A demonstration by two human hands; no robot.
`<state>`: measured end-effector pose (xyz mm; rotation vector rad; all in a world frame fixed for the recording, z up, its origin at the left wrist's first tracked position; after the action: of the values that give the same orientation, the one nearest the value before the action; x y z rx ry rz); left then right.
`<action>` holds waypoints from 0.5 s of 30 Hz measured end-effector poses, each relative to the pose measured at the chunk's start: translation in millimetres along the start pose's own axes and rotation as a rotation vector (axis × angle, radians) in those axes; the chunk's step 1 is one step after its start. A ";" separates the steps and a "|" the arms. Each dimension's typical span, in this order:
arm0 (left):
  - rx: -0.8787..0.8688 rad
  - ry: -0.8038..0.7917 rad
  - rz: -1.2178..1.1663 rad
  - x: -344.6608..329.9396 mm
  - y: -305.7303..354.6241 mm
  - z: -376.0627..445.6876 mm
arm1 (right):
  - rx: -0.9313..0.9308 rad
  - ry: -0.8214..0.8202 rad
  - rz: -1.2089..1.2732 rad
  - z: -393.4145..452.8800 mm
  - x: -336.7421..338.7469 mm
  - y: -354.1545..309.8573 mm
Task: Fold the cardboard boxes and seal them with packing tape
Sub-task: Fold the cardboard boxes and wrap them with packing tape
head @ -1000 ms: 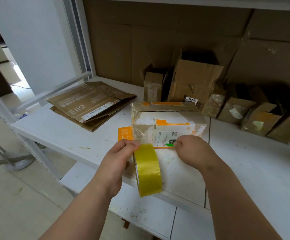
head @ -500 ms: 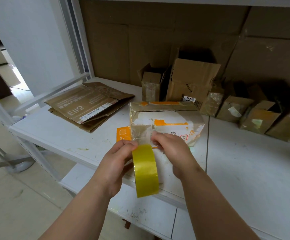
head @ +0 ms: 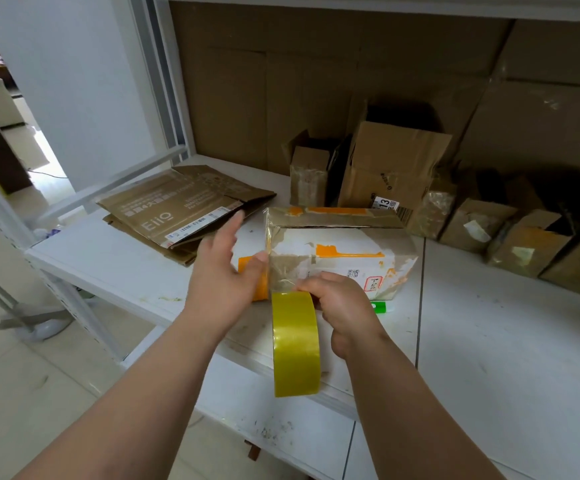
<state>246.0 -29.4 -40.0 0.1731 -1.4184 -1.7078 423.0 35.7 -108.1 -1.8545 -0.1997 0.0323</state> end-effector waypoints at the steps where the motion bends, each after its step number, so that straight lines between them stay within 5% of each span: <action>1: -0.131 -0.075 0.054 -10.6 14.4 6.2 | -0.005 0.000 0.012 0.4 0.0 1.1; 5: -0.285 -0.316 0.259 -45.0 20.8 13.5 | 0.002 -0.026 0.052 1.6 -0.9 4.0; 15: -0.265 -0.276 0.227 -46.9 5.8 16.4 | 0.032 -0.039 0.138 1.7 13.0 2.6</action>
<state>267.4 15.0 -48.7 -0.3691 -1.3300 -1.7548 435.9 38.6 -110.0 -1.8338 -0.0972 0.1659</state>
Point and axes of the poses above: each hand's wrist, its own z-axis towards the middle knuckle, its own x-axis out of the back of the hand, y = z × x, the point moved 10 cm from there along z, towards the middle knuckle, and after that the axes turned 9 degrees about y, right-handed, at the moved point
